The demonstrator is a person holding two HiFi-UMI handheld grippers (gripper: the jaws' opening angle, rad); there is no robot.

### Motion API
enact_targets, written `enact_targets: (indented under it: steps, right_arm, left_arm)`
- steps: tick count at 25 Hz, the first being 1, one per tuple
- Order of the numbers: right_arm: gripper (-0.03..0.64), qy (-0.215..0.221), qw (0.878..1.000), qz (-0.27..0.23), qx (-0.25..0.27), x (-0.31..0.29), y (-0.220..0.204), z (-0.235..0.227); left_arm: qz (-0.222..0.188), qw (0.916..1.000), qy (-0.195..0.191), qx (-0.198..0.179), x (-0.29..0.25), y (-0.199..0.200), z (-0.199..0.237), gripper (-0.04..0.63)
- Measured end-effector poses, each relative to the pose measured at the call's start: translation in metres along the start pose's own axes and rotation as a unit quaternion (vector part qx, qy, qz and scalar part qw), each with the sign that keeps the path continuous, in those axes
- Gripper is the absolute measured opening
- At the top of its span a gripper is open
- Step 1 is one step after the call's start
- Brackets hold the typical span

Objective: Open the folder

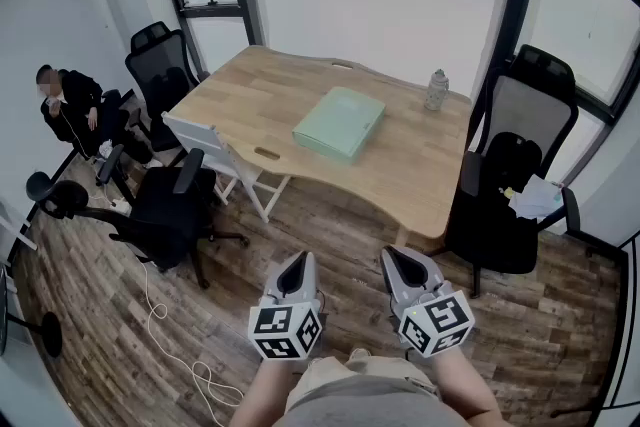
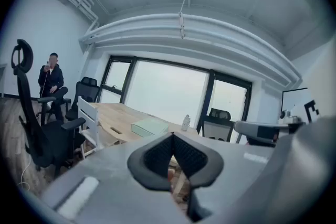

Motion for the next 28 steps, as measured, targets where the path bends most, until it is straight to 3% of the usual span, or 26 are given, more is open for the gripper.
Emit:
enact_targets:
  steps: [12,17,28]
  right_arm:
    - [-0.002,0.032,0.999,0.011,0.021,0.016,0.0,0.012]
    - [0.0,0.061,0.998,-0.004,-0.008,0.017,0.002,0.007]
    - [0.002,0.042,0.999,-0.007,-0.022,0.011,0.0,-0.016]
  left_arm:
    - [-0.017,0.9998,0.001,0.01,0.02,0.002,-0.014,0.003]
    - [-0.02,0.9998,-0.001,0.007,0.015,0.002,-0.021,0.003]
    - [-0.005,1.0,-0.007,-0.005,-0.003,-0.004,-0.031,0.003]
Point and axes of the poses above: the fingertips, and each gripper's own axes: x backward along the fingers, z to its left, y out of its top, the point moved 6 cm from there along x, backward along the fingers, and after that the axes turned 13 degrees about y, right-handed, at the moved point
